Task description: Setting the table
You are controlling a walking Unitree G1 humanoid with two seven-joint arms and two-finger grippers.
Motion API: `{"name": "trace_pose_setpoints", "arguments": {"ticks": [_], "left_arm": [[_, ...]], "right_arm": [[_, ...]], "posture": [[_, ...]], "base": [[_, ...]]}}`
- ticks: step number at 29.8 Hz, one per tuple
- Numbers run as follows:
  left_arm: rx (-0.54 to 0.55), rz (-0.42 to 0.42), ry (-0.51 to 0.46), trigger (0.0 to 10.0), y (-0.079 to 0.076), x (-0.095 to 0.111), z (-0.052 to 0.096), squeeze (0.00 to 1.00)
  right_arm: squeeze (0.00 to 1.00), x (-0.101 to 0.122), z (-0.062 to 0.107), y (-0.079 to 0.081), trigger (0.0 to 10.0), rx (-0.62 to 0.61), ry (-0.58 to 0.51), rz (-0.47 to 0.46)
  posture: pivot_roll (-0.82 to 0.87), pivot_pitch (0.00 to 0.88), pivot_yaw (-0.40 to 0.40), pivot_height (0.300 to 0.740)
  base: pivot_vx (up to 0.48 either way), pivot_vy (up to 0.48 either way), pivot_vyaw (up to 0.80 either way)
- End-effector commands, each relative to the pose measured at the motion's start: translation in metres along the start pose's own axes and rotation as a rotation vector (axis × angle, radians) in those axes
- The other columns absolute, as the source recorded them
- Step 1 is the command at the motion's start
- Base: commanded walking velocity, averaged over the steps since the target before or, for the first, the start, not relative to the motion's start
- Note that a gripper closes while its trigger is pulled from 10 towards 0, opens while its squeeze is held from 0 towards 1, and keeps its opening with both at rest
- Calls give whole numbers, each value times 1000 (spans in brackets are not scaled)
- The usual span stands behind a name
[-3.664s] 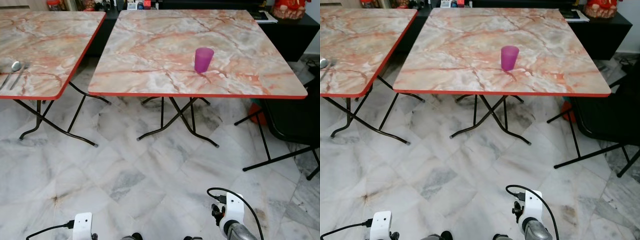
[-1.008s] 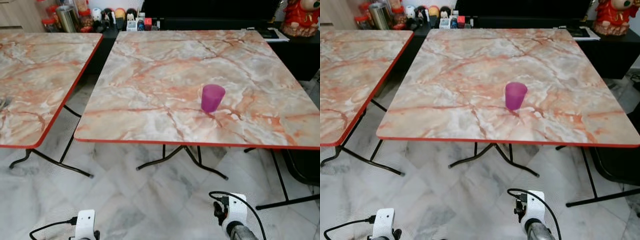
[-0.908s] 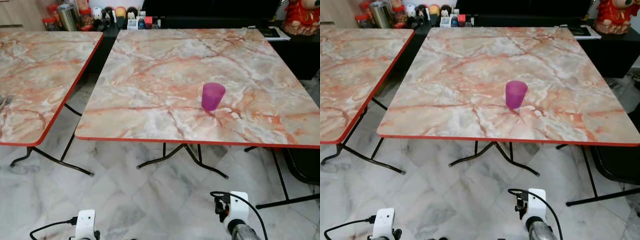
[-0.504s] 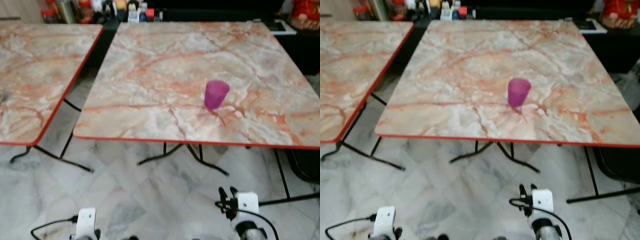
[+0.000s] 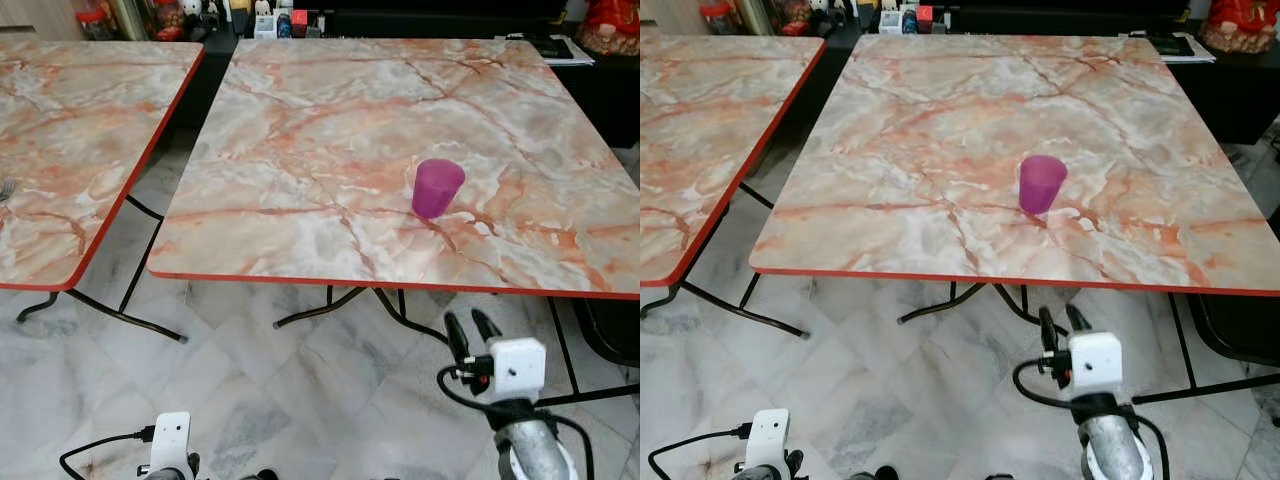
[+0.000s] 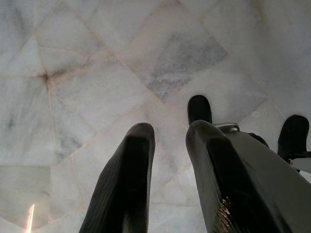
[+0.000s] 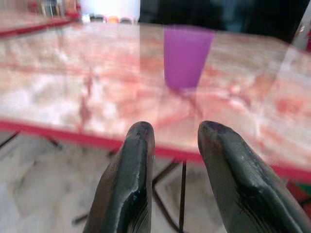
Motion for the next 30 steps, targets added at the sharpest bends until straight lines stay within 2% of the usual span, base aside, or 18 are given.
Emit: {"name": "trace_pose_setpoints", "arguments": {"ticks": [1,5,9,15,19,23,30], "left_arm": [[10,-10,31,10000,4,-8,1,0],[10,-8,29,10000,4,-7,1,0],[10,-3,24,10000,2,-6,1,0],[11,0,20,10000,2,-6,1,0],[14,1,25,10000,3,-8,1,0],[17,5,27,10000,3,-9,1,0],[23,3,29,10000,4,-9,1,0]], "right_arm": [[0,13,-7,-2,10000,-9,-19,-10],[0,30,-28,-3,10000,-15,-51,-37],[0,55,-67,-3,10000,-43,-103,-132],[0,64,-95,-2,10000,-53,-85,-139],[0,69,-106,-2,10000,-63,-81,-153],[0,71,-110,0,10000,-57,-91,-159],[0,71,-116,-13,10000,-110,-75,-147]], "posture": [[-140,158,26,740],[-143,154,31,740],[-137,148,38,740],[-124,148,36,740],[-119,150,37,740],[-113,151,36,740],[-112,151,37,740]], "base": [[0,0,0],[0,0,0],[0,0,0],[0,0,0],[0,0,0],[0,0,0],[0,312,0]]}}
Point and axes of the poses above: a point about 5 cm out from each wrist's last joint towards the gripper, its own z axis pointing back from the gripper into the wrist, its own x axis along the axis of the wrist's last joint, y = z × x, the point moved 2 cm from there along -z, pointing out of the wrist towards the gripper, and after that the axes turned 11 degrees about z, right-handed, at the moved point
